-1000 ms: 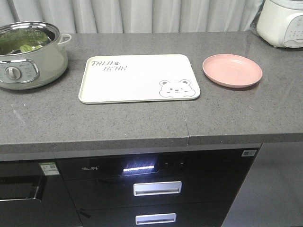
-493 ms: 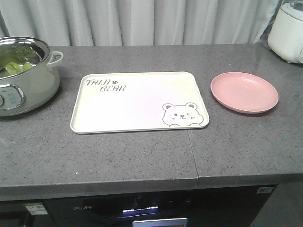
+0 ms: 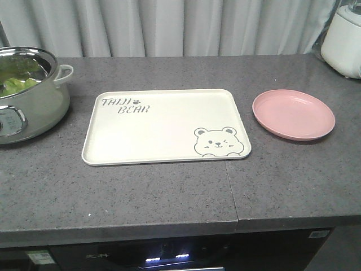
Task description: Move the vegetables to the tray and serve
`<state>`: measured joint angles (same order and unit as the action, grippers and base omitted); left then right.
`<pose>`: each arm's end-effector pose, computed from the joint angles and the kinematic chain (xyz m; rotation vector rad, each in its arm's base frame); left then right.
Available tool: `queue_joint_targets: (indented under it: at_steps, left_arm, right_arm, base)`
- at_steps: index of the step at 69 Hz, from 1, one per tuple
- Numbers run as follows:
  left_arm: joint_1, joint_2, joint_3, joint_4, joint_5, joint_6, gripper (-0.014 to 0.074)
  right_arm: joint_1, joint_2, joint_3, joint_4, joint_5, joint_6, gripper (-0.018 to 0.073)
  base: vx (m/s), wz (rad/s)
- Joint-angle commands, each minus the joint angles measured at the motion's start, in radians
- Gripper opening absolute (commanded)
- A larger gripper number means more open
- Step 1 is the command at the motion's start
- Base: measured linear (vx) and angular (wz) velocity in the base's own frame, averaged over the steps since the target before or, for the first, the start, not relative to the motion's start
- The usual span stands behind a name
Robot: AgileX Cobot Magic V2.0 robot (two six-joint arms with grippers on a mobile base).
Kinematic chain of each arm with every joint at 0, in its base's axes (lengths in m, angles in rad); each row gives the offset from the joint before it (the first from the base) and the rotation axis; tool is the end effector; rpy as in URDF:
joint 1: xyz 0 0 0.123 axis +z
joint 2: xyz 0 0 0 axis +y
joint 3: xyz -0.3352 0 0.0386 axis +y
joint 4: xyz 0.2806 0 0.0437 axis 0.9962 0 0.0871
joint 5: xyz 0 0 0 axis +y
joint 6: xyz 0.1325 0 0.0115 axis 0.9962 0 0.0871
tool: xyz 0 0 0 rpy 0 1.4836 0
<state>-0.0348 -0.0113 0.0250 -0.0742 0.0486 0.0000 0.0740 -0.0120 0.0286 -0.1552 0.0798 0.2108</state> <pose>0.0785 -0.0032 0.2009 -0.0275 1.5462 -0.0891 0.0785 0.0042 0.1954 -0.0045 1.5798 0.0921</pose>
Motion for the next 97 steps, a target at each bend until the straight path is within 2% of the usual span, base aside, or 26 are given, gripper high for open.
queue_joint_targets:
  at_steps: [1,97]
  left_arm:
    - [0.003,-0.014,0.01,-0.008,-0.072,0.0,-0.0006]
    - [0.003,-0.014,0.01,-0.008,-0.072,0.0,-0.0006]
  right_arm:
    - [-0.005,-0.001,0.006,-0.009,-0.08,-0.002,-0.0007]
    - [-0.005,-0.001,0.006,-0.009,-0.08,-0.002,-0.0007]
  base:
    - [0.03,0.0]
    - [0.02,0.0]
